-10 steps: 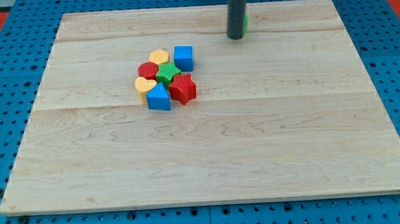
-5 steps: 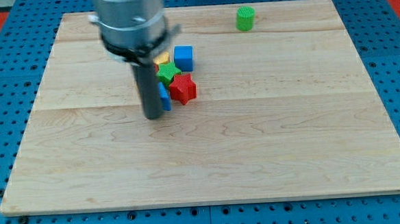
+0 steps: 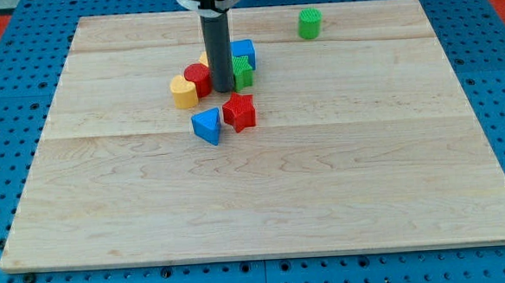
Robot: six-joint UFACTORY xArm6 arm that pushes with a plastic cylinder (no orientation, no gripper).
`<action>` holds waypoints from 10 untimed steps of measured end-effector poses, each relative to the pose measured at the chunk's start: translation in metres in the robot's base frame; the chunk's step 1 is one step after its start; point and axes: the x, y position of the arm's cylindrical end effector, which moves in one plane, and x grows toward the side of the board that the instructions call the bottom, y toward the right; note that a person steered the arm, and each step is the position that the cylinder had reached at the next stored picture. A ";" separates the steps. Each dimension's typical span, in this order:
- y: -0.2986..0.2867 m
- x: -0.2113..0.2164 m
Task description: Push the green star into the green circle
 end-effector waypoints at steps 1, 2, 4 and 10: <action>0.010 -0.005; 0.064 -0.021; 0.145 -0.003; 0.154 -0.059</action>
